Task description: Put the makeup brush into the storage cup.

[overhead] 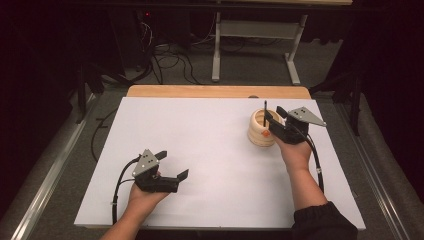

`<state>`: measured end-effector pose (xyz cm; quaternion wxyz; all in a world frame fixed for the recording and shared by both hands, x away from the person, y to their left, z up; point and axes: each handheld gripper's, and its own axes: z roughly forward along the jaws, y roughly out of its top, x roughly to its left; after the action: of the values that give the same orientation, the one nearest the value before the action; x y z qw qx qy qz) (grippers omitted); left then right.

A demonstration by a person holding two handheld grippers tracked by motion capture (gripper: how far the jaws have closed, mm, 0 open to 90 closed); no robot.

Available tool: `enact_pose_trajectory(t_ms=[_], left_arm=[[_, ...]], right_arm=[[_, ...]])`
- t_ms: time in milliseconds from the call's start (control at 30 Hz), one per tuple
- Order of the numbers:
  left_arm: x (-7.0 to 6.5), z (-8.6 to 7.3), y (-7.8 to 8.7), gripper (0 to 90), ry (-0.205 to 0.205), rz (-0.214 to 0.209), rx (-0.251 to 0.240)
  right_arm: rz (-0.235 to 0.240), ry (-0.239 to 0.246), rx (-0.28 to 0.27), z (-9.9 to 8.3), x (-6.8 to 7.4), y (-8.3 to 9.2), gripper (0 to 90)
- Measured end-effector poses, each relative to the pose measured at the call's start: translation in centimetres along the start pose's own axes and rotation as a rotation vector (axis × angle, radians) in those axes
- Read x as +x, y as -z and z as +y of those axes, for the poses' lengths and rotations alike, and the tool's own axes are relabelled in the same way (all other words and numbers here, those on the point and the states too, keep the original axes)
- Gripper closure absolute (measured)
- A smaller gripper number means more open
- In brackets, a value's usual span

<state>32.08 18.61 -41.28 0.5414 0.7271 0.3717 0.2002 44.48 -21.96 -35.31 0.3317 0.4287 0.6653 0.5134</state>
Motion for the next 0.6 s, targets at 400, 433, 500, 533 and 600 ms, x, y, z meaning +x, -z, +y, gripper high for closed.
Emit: enact_pose_trajectory(t_ms=[400,433,500,533,600], left_arm=[[0.04,0.06,0.05,0.8,0.001,0.002,-0.001],[0.06,0.06,0.06,0.8,0.003,0.004,-0.002],[0.1,0.06,0.08,0.8,0.003,0.004,-0.002],[0.1,0.06,0.08,0.8,0.003,0.004,-0.002],[0.12,0.06,0.09,0.8,0.002,0.003,0.001]], right_arm=[[0.031,0.01,0.013,-0.01,0.46,0.34,51.5],[0.036,0.016,0.014,-0.03,0.5,0.39,50.5],[0.051,0.018,0.014,-0.11,0.61,0.5,47.8],[0.059,0.016,0.014,-0.16,0.66,0.58,45.9],[0.064,0.018,0.011,-0.24,0.82,0.78,42.0]])
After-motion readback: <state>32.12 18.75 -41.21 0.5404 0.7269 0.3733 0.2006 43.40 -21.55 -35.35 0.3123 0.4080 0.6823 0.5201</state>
